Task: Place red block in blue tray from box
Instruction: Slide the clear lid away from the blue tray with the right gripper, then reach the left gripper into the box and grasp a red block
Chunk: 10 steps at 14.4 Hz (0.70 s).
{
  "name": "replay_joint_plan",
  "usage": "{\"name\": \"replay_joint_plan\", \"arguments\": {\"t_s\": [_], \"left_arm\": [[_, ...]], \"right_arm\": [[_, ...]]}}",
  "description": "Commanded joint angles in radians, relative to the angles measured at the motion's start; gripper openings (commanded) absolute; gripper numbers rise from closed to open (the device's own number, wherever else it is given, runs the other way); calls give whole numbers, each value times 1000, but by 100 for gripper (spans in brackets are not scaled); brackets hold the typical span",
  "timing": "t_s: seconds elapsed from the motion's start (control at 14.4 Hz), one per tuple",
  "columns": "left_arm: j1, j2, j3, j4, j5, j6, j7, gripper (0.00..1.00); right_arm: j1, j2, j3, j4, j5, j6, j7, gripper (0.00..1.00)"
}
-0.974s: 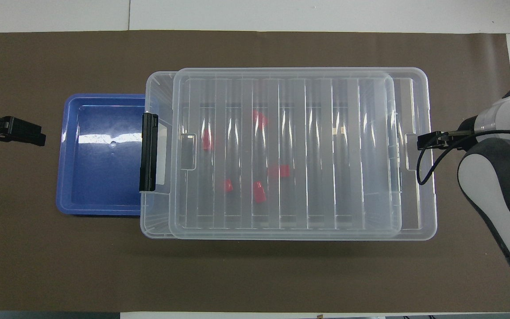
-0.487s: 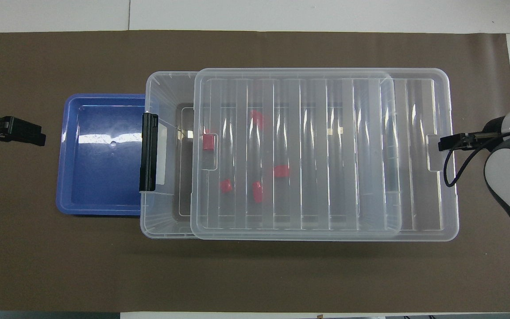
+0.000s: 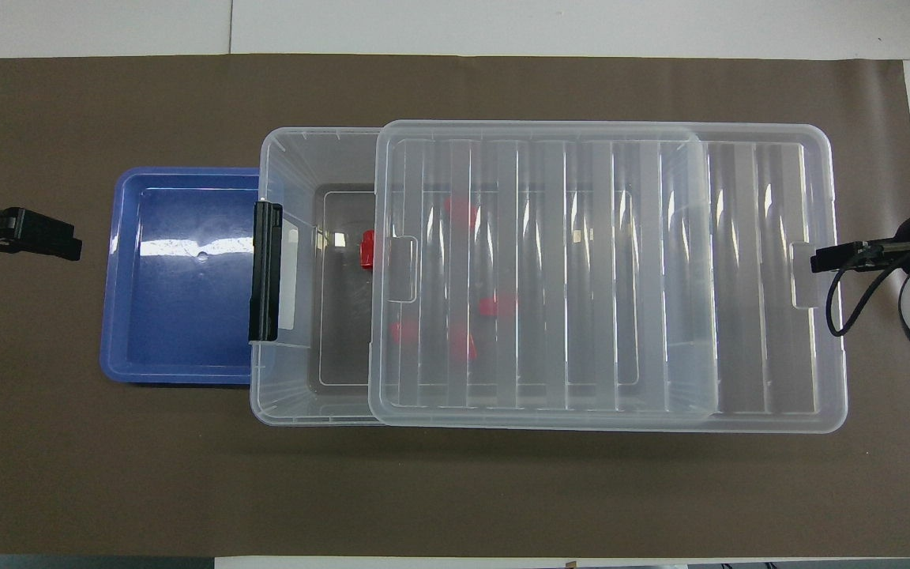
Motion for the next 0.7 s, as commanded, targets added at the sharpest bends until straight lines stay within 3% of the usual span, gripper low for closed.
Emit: {"name": "replay_joint_plan", "arguments": {"t_s": [0.0,0.35,0.63], "left_arm": [[-10,-13,11,-1,-10,-12,3,100],[-25,-12,2,-1,-10,-6,-6,100],[-135,-13,-10,-27,-4,82,-113,100]], "right_arm": [[-35,0,6,-7,-17,18,-65,100],[-80,7,6,15,-21,15,-118,100],[-98,10,6,16,-25,17,-147,100]]}}
